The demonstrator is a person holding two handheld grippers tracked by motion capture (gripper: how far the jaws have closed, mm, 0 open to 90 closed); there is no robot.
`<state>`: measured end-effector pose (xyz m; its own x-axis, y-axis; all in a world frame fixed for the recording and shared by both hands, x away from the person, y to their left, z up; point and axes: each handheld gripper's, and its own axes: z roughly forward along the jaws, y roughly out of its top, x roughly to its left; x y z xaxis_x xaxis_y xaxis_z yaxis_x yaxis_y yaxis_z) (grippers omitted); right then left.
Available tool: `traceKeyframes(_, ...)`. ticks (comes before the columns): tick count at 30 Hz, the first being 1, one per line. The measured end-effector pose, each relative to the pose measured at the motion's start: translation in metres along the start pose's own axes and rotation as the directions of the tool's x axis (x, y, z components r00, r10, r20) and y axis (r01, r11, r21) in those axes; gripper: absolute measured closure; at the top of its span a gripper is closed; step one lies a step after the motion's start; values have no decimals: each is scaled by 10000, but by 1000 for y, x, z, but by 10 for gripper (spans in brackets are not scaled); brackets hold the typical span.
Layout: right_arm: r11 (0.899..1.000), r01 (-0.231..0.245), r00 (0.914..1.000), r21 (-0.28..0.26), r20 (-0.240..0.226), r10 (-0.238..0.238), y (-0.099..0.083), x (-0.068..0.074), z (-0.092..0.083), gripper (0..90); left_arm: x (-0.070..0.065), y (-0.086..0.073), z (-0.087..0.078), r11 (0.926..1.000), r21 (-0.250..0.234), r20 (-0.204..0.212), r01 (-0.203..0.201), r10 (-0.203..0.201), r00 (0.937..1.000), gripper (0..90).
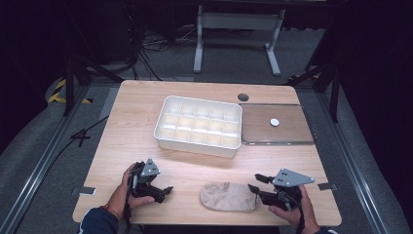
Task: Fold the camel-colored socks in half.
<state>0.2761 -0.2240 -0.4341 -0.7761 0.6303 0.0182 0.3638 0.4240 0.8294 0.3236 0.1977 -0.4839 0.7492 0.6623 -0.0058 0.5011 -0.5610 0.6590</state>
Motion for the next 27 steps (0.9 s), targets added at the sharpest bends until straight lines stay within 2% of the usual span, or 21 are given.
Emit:
traceKeyframes(2, 9993, 377, 9985, 45, -398, -375, 3, 15, 8, 651, -1, 0, 1, 10000, -7, -8, 98, -98, 10000, 1)
traceKeyframes(5, 9954, 922, 9919, 258, -901, -895, 5, 31, 19, 756, -1, 1, 1, 10000, -27, -93, 96, -96, 9999, 1)
traceKeyframes(8, 9888, 1264, 9867, 787, -1127, -1172, 2, 39, 32, 785, -2, 1, 1, 9998, -52, -134, 203, -204, 9997, 1)
traceKeyframes(10, 9870, 1182, 9880, 1088, -1126, -1059, -2, 40, 39, 793, -2, 1, 1, 9997, -57, -153, 217, -218, 9996, 3)
traceKeyframes(15, 9761, 1325, 9875, 1725, -1074, -1150, -11, 41, 56, 807, -5, 5, 0, 9994, 193, -148, 272, -270, 9995, 31)
traceKeyframes(16, 9789, 1249, 9879, 1619, -1113, -1077, -11, 41, 57, 809, -6, 5, 0, 9994, 159, -154, 294, -292, 9995, 59)
traceKeyframes(17, 9806, 1159, 9884, 1582, -1159, -982, -11, 41, 59, 812, -7, 6, -1, 9999, 110, -81, 130, -130, 9999, 98)
traceKeyframes(19, 9814, 1110, 9882, 1569, -1224, -923, -10, 41, 61, 817, -11, 8, -1, 9997, 49, -3, 222, -222, 9998, 172)
traceKeyframes(20, 9831, 990, 9890, 1539, -1239, -802, -9, 40, 63, 818, -13, 9, 0, 9998, 68, -45, 170, -170, 9998, 176)
traceKeyframes(21, 9844, 911, 9892, 1508, -1273, -720, -9, 39, 65, 822, -14, 11, 1, 9999, 42, 32, 143, -143, 9999, 194)
traceKeyframes(23, 9861, 865, 9895, 1420, -1275, -684, -7, 39, 69, 831, -21, 15, 1, 9996, -201, 340, 205, -198, 9992, 318)
traceKeyframes(25, 9863, 889, 9897, 1390, -1236, -718, -6, 40, 71, 834, -28, 20, 2, 9984, -535, 660, 205, -169, 9977, 317)
traceKeyframes(26, 9852, 995, 9889, 1394, -1238, -823, -6, 40, 72, 834, -31, 22, 2, 9975, -638, 784, 311, -261, 9966, 336)
traceKeyframes(27, 9845, 1026, 9884, 1424, -1259, -848, -5, 40, 72, 834, -33, 26, 4, 9959, -784, 1075, 450, -365, 9935, 340)
